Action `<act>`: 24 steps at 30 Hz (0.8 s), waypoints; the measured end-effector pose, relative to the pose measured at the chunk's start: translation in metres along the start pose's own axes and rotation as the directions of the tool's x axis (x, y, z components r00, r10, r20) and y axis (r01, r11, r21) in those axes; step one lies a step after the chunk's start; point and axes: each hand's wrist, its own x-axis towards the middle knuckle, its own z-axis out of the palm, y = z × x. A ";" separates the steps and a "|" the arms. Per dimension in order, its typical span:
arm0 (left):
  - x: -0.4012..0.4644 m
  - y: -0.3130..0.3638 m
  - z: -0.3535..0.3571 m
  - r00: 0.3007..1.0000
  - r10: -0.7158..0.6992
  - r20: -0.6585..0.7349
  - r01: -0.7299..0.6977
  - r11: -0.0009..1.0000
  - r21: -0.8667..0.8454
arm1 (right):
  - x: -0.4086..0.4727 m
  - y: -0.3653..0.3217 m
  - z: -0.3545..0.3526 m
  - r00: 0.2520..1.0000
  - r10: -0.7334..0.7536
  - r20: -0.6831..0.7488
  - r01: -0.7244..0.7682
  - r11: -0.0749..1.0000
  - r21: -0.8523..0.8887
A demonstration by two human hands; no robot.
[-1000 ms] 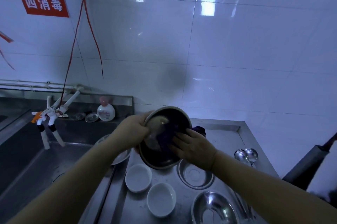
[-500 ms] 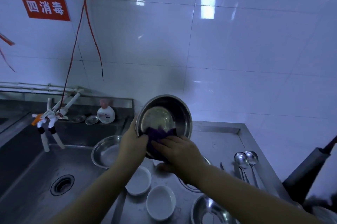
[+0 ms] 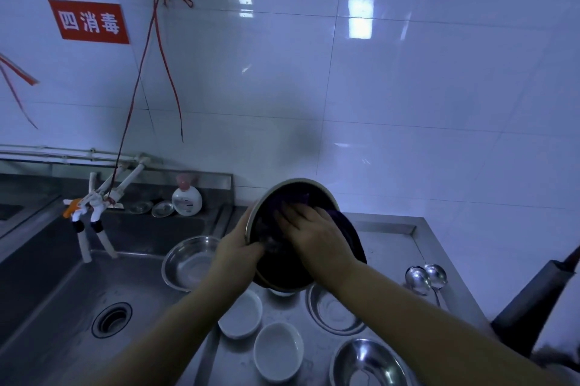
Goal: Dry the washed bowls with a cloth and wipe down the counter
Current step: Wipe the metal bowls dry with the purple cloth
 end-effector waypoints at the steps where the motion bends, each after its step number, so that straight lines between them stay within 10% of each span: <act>1: 0.000 -0.002 0.001 1.000 0.002 -0.001 -0.002 1.000 0.002 | -0.001 -0.005 0.000 1.000 -0.021 0.010 0.021 1.000 0.021; 10: -0.005 0.007 -0.011 0.996 0.085 0.005 -0.085 0.988 0.131 | -0.044 -0.009 0.001 0.953 -0.250 0.173 0.241 0.968 0.067; 18: 0.006 0.011 -0.016 0.977 -0.071 0.201 0.013 0.961 0.278 | -0.056 0.015 0.004 0.951 -0.308 0.011 0.307 0.949 0.073; 21: 0.010 -0.004 -0.023 0.988 0.052 0.148 -0.144 0.677 0.722 | -0.055 0.019 0.000 0.943 -0.286 0.173 0.269 0.956 0.112; 24: 0.005 -0.014 -0.022 0.863 0.228 0.451 -0.493 0.181 0.851 | -0.052 0.022 -0.005 0.929 -0.263 0.260 0.235 0.963 0.134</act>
